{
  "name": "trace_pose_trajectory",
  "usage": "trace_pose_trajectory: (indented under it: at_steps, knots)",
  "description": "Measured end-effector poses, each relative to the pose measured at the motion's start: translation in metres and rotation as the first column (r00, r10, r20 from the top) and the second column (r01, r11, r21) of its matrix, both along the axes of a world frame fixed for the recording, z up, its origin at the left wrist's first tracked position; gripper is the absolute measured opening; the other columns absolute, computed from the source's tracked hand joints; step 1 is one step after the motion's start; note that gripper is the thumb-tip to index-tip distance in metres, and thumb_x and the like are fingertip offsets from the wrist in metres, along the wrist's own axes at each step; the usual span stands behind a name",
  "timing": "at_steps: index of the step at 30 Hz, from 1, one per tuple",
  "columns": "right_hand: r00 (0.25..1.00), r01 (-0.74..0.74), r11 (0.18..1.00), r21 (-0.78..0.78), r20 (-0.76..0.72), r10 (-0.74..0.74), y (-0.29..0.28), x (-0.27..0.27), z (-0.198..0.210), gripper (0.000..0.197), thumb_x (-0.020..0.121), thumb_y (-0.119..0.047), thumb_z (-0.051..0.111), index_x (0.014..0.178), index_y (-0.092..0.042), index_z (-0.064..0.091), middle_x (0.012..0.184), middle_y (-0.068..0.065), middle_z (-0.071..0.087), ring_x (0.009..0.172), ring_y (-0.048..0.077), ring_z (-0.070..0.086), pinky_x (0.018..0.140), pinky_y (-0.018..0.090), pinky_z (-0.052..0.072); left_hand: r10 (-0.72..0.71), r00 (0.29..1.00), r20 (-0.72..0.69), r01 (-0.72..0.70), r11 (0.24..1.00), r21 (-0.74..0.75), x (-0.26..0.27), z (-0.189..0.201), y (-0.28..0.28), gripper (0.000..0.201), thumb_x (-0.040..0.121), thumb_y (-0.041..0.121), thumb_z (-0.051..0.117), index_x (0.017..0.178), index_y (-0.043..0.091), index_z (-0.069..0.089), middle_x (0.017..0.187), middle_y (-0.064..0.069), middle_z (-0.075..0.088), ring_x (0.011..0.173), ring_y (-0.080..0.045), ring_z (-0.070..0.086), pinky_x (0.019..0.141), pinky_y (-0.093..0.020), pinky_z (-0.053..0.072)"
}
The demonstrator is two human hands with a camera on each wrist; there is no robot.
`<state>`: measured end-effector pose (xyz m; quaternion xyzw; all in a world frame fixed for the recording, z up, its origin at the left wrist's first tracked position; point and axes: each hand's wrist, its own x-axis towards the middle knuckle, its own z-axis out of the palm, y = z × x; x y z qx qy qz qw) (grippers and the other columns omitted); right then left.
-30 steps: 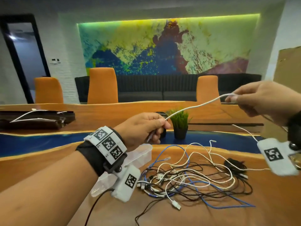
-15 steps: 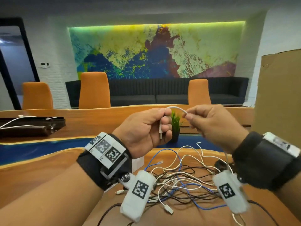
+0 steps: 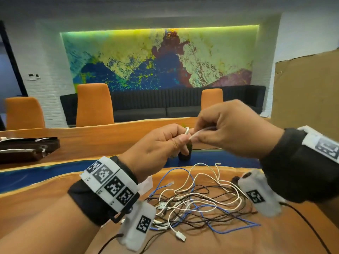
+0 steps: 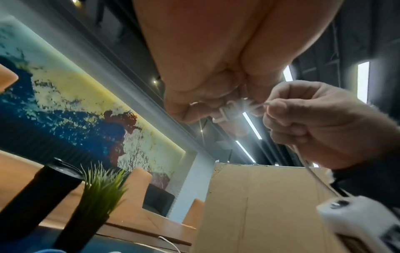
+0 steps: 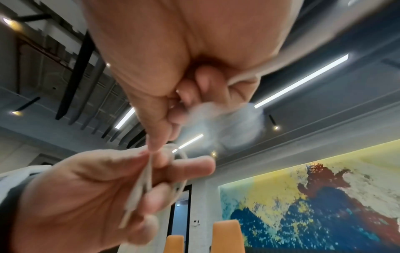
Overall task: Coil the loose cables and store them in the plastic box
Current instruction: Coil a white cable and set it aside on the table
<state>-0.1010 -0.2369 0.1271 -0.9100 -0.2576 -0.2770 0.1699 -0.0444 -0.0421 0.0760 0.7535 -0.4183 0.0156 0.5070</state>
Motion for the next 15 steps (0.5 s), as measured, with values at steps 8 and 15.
trace_pose_trajectory:
  at_steps: [8, 15]
  knots:
    - [0.987, -0.133, 0.841, 0.524, -0.006, 0.160, -0.017, 0.030, -0.014, 0.011, 0.090, -0.014, 0.066, 0.091, -0.008, 0.075, 0.072, 0.003, 0.065, 0.062, 0.008, 0.054, 0.059, 0.020, 0.047, -0.349, 0.847, -0.402, 0.203, 0.910, -0.362, -0.015, 0.017, 0.001, 0.018, 0.098, 0.020, 0.043, 0.094, 0.012, 0.059, 0.121, -0.008, 0.070, 0.073, -0.012, 0.053, 0.064, -0.030, 0.028]
    - [0.991, -0.017, 0.968, -0.250, -0.136, -0.017, 0.006, 0.013, -0.042, 0.011, 0.095, -0.034, 0.056, 0.091, -0.029, 0.065, 0.073, -0.015, 0.051, 0.066, 0.005, 0.044, 0.063, 0.024, 0.036, 0.074, 0.996, -0.045, -0.079, 0.987, -0.139, 0.005, 0.021, -0.004, 0.024, 0.105, 0.019, 0.041, 0.100, 0.006, 0.060, 0.137, 0.003, 0.061, 0.127, -0.004, 0.055, 0.107, -0.034, 0.043]
